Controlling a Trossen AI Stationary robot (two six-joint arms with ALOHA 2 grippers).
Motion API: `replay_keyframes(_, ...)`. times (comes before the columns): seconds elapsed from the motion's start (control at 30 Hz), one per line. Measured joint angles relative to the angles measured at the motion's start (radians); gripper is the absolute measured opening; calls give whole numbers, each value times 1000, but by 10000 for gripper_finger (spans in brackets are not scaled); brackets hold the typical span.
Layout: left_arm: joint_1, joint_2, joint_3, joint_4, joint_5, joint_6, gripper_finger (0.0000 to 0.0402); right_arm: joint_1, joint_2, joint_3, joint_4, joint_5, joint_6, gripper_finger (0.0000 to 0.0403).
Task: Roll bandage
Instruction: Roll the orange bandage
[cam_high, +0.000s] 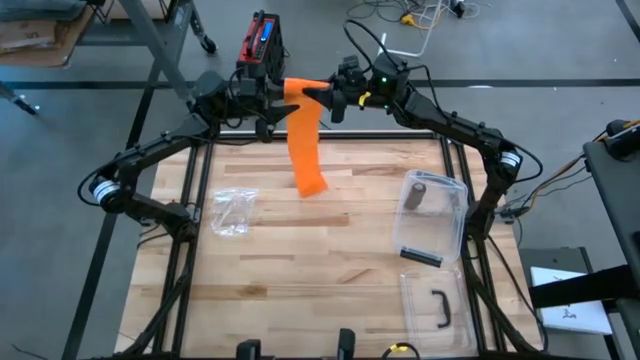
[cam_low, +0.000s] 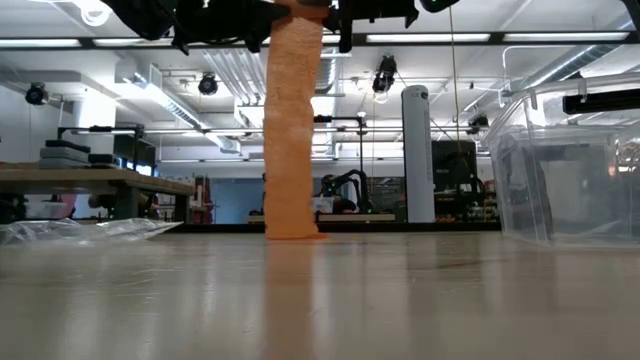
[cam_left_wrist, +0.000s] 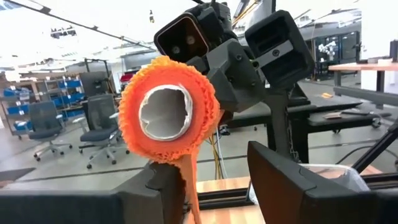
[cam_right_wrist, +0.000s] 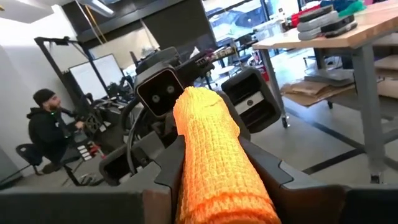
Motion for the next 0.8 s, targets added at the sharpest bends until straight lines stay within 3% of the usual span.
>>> replay_keyframes(0.8, 14, 0, 0, -2, 6, -137, 208, 11, 0, -1, 32, 93, -207, 104)
